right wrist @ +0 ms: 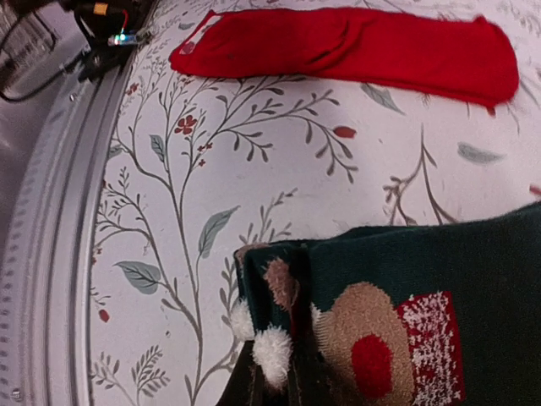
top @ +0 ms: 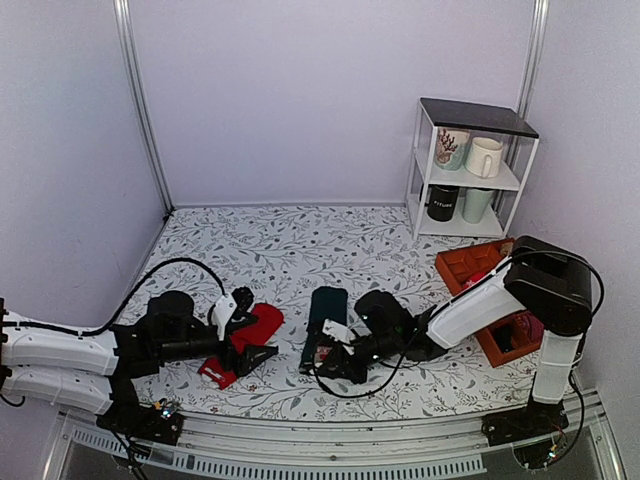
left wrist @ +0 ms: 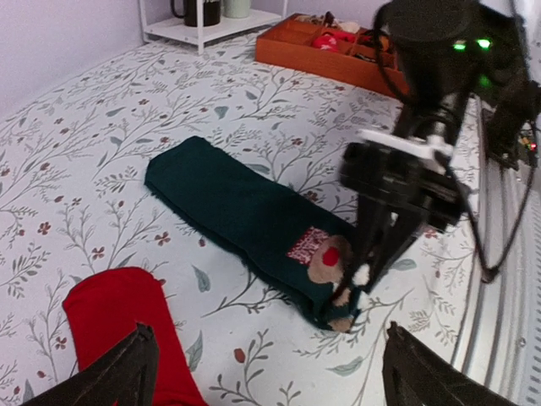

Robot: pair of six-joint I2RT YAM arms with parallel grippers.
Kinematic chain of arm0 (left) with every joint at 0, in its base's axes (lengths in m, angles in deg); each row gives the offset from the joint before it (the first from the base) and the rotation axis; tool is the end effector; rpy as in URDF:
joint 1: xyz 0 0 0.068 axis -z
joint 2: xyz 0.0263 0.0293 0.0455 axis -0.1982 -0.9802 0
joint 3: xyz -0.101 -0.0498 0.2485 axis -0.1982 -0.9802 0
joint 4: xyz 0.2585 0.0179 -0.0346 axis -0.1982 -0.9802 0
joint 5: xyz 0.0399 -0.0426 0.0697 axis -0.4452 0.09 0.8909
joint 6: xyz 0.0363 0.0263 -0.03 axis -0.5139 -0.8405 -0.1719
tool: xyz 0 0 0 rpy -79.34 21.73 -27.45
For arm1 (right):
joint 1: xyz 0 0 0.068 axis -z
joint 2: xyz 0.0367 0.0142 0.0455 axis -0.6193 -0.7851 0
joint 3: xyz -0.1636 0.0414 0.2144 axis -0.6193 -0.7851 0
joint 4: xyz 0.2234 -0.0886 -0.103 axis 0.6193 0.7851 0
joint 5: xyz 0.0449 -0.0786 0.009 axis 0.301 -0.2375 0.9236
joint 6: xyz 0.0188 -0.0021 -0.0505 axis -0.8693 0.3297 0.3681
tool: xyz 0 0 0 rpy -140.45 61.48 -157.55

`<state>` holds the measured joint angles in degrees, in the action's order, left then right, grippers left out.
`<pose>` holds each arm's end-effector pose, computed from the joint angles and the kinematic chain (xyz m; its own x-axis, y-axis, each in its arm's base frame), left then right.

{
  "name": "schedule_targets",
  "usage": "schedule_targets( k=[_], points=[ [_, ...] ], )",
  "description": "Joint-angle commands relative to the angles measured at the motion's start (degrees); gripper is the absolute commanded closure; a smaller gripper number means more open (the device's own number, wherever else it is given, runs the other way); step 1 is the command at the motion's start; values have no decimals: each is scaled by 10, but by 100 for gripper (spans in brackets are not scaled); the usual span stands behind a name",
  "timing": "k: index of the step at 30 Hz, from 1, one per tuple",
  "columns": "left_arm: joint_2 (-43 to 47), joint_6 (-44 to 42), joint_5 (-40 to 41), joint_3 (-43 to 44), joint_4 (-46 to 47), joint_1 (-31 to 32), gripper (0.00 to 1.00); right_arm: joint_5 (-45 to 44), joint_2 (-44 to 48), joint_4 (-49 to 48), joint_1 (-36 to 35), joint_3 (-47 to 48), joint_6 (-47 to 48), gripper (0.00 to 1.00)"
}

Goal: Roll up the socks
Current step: Roll the sock at the center of the board.

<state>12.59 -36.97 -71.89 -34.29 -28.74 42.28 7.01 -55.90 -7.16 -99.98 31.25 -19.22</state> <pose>0.1156 -0.1616 0.1685 -0.3177 0.2656 -0.9102 0.8155 0.5663 -0.1194 0.1579 0.3230 0.1030 -0.1953 -0.5820 -0.7894 -0.9806 0.1043 0.1657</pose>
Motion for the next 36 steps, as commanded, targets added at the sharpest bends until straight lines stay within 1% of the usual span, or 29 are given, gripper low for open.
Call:
schedule_targets(
  k=[1,4,8,11,14,16,20,23,27,30,33,36],
  points=[
    [-11,-12,-79,9,45,15,9,165,1,73,58,-19,-174,93],
    [-37,-4,-95,5,83,30,9,216,-22,79,79,-20,-238,93],
    [-97,-22,-88,7,146,56,8,263,-42,91,91,-17,-284,92],
    [-158,-51,-72,26,178,76,6,273,-45,107,98,-14,-316,92],
    [-220,-73,-80,47,223,85,6,272,-45,131,98,-6,-320,92],
    [-261,-84,-97,66,242,86,9,272,-45,136,98,-5,-320,92],
    [-325,-97,-136,105,249,88,19,269,-45,145,99,-1,-317,92],
    [-355,-95,-161,114,265,91,25,264,-46,147,99,0,-315,92],
    [-396,-91,-184,119,272,95,37,264,-48,150,99,5,-316,92],
    [-417,-83,-192,114,294,99,40,262,-50,155,100,8,-311,92],
    [-434,-81,-191,119,301,102,47,262,-53,157,100,10,-309,92],
    [-447,-80,-189,124,302,104,49,262,-54,158,100,12,-310,92]
  ],
)
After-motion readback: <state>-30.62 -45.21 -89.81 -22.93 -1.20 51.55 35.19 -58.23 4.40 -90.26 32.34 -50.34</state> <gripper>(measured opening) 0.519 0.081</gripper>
